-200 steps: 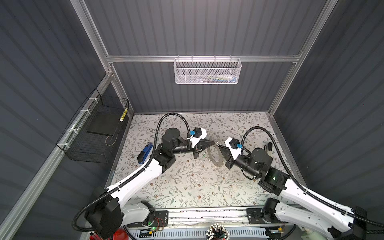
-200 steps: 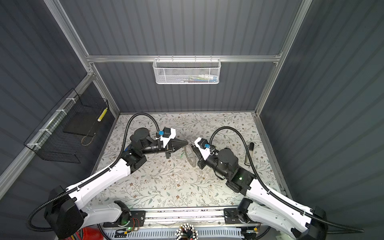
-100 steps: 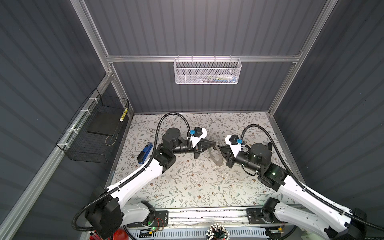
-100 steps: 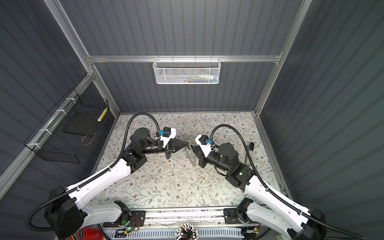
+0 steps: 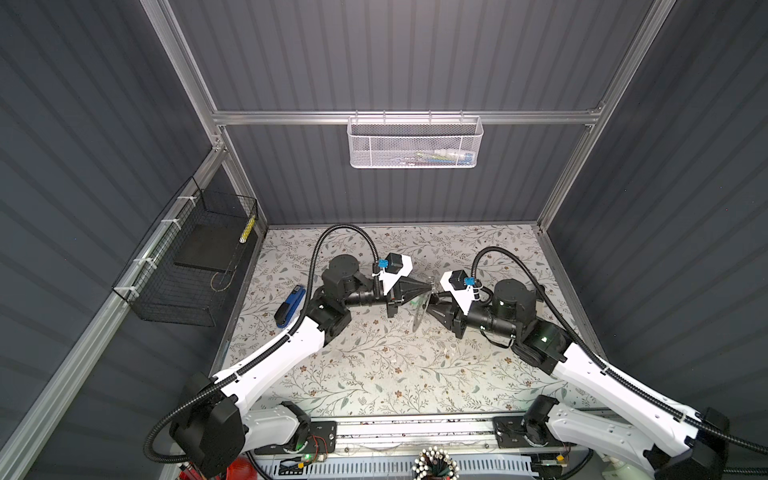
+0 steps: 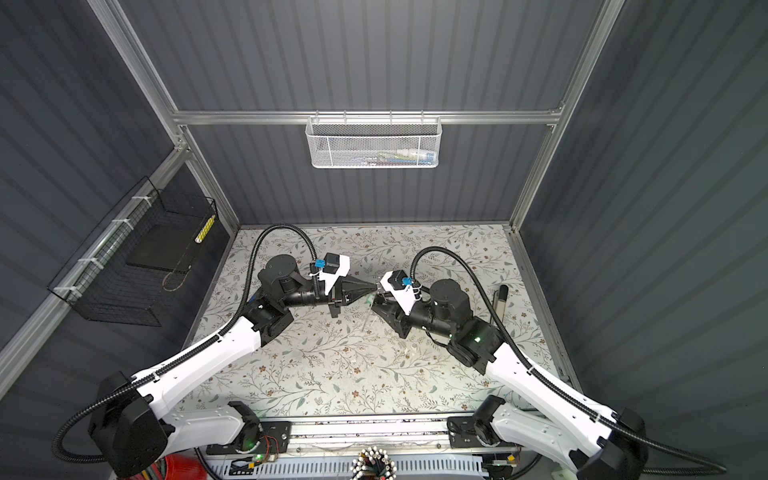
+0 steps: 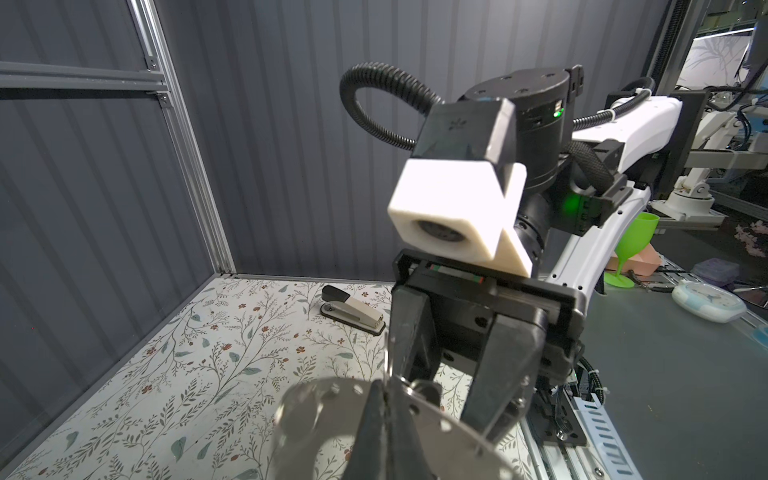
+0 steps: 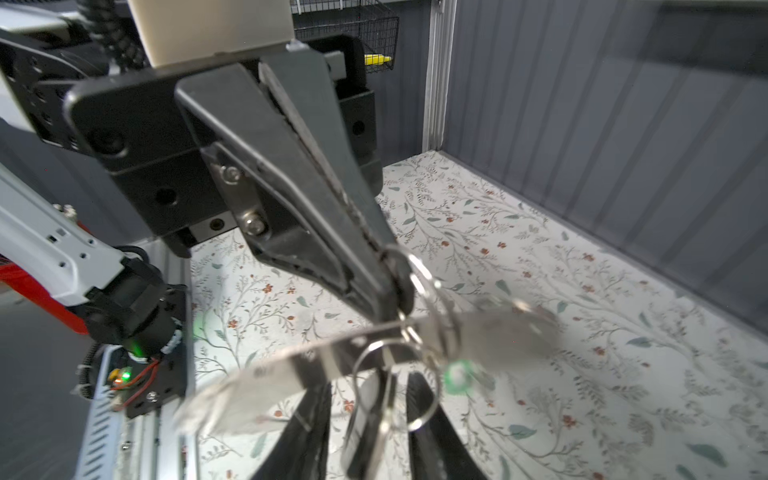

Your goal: Put the keys on the keyring

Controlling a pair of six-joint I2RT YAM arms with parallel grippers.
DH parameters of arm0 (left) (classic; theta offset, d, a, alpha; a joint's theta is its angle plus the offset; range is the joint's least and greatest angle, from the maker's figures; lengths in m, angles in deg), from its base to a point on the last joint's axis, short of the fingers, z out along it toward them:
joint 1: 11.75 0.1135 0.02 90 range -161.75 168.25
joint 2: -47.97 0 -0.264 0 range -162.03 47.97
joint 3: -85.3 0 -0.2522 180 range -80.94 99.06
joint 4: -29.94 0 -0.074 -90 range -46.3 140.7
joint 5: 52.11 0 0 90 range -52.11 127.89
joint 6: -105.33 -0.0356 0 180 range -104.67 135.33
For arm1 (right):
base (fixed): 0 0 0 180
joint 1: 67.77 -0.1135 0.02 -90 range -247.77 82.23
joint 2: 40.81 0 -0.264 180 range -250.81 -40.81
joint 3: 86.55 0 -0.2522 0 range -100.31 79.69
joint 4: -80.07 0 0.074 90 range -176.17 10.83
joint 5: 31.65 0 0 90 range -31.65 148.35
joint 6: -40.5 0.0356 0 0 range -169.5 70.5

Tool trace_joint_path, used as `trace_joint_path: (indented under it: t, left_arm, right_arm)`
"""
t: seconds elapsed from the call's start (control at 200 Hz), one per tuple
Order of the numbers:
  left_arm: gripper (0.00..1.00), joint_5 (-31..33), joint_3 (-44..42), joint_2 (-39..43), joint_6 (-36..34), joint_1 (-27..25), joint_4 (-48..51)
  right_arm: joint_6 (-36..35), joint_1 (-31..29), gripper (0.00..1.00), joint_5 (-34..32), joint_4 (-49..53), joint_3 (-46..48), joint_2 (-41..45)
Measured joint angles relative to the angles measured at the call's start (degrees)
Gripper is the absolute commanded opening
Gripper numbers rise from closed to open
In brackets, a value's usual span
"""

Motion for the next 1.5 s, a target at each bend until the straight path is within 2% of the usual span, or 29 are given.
trace_joint_path:
  t: [0.145, 0.275, 0.435, 0.575, 0.76, 1.281, 1.501]
  left_arm:
    - [0.00, -0.3, 0.0, 0.0, -0.5, 0.0, -0.1]
    - [0.00, -1.1, 0.0, 0.0, -0.8, 0.0, -0.1]
    - [0.00, -1.6, 0.0, -0.4, -1.2, 0.0, -0.2]
    - [0.00, -2.0, 0.0, -0.9, -1.2, 0.0, -0.2]
    - [0.00, -2.6, 0.0, -0.9, -1.3, 0.0, -0.1]
    - [0.00, -4.0, 0.0, -0.9, -2.6, 0.0, 0.4]
    - [0.00, -4.1, 0.2, -1.0, -3.0, 0.0, 1.6]
  right_arm:
    - [-2.7, 0.2, 0.50, -2.2, 1.9, 2.4, 5.5]
    - [-4.5, 1.5, 0.50, -2.5, 3.5, 3.5, 10.2]
    - [-6.0, 4.8, 0.48, 2.3, 3.2, 3.8, 13.1]
    - [-6.9, 7.3, 0.41, 6.7, 3.5, 0.8, 10.2]
    - [-7.5, 7.8, 0.30, 10.6, 2.8, -2.8, 5.1]
    - [-8.0, 9.0, 0.18, 12.8, 2.0, -4.8, 1.6]
    - [-9.3, 9.0, 0.02, 15.1, 2.0, -4.8, 0.7]
